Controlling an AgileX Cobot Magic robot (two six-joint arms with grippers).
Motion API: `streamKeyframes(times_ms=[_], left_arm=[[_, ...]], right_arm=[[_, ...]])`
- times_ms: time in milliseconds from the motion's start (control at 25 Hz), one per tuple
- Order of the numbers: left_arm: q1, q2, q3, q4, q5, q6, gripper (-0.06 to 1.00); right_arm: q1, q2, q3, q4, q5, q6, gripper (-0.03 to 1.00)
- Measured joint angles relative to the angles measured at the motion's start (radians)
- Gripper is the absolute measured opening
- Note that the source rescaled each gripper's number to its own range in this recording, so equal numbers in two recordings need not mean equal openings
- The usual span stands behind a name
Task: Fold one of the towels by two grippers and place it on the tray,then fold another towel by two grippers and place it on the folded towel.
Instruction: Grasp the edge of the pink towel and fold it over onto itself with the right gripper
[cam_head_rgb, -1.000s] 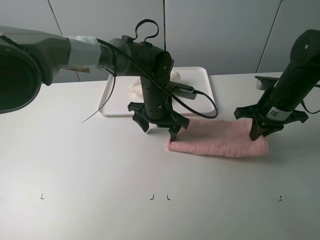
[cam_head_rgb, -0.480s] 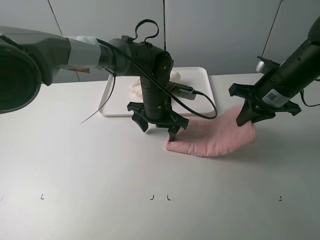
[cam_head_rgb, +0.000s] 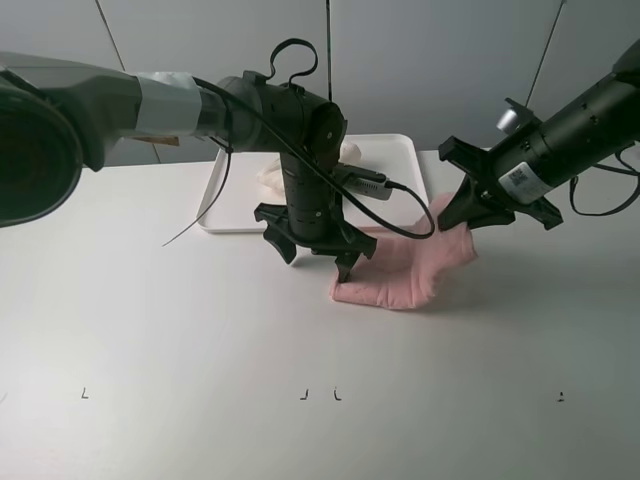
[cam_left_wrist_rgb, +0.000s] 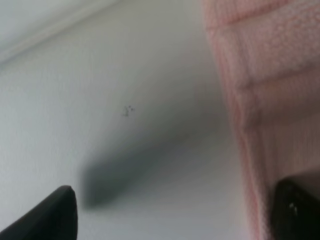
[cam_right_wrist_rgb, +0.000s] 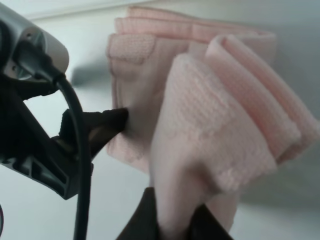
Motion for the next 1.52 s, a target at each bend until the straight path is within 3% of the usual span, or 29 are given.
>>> streamKeyframes(times_ms=[240,600,920,1160,1520], left_arm=[[0.0,0.0,0.0,0.002,0.001,0.02,0.99],[0.0,0.0,0.0,0.004,0.004,0.022,0.99],[0.002,0.0,0.0,0.0,0.004,0.022,0.99],[0.053,-0.019,-0.003,-0.082,0.02,0.064,0.99],[0.089,-0.058,-0.186,-0.087,0.103,0.11,0.99]], right_arm=[[0.0,0.089,0.075,0.335,0.009,-0.279,0.04],[0.0,0.161,0.178,0.695,0.007,-0.624,0.04],[0.0,0.231,0.194,0.784,0.025,-0.714,0.04],[0.0,0.233,0.194,0.802,0.027,-0.736,0.04],[0.0,0.233,0.194,0.806,0.027,-0.744,0.04]])
